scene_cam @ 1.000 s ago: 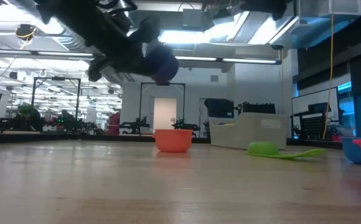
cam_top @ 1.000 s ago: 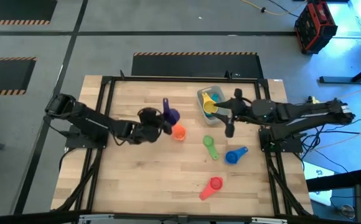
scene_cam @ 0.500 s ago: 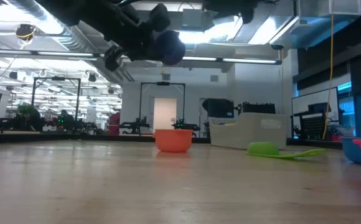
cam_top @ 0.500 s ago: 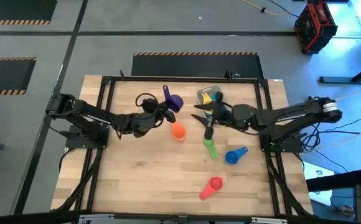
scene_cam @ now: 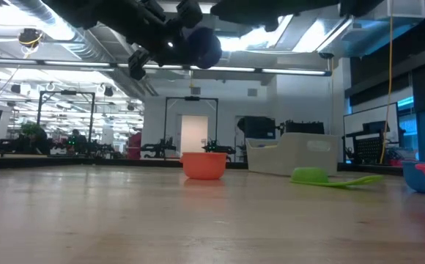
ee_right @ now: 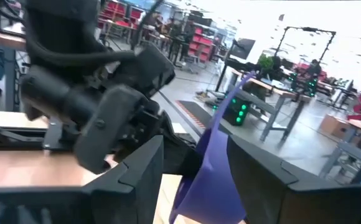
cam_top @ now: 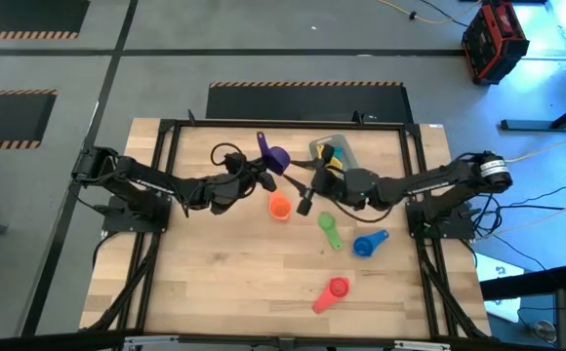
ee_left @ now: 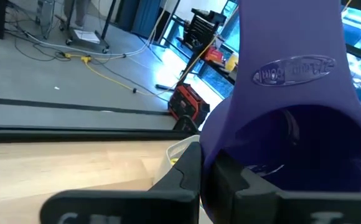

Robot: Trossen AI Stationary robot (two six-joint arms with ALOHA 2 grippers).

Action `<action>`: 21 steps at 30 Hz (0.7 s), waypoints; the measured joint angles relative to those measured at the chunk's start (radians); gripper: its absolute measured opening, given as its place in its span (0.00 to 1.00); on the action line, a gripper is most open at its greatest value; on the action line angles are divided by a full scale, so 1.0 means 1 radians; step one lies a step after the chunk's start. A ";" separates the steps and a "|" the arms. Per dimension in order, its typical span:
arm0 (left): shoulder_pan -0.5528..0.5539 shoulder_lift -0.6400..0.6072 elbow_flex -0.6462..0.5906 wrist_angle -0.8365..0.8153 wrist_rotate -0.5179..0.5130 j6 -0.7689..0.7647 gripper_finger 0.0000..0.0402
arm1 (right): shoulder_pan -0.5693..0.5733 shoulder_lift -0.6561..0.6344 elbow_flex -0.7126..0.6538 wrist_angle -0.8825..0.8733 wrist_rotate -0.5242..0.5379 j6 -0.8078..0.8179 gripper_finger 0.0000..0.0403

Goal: Nest measuring cups in basket
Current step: Stack the violet measuring cup on top of the yellow measuring cup into the gray bin

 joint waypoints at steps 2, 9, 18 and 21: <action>-0.004 0.000 0.000 0.004 0.000 0.000 0.01 | -0.012 0.018 0.008 0.001 0.000 0.000 0.46; -0.009 0.000 0.000 0.019 0.001 0.000 0.01 | -0.045 0.054 0.011 0.008 0.000 0.001 0.46; -0.009 0.000 0.000 0.014 0.006 0.000 0.01 | -0.070 0.065 0.011 0.011 -0.001 0.055 0.46; -0.013 0.000 0.000 0.016 0.007 -0.001 0.01 | -0.073 0.066 0.011 0.016 0.010 0.060 0.46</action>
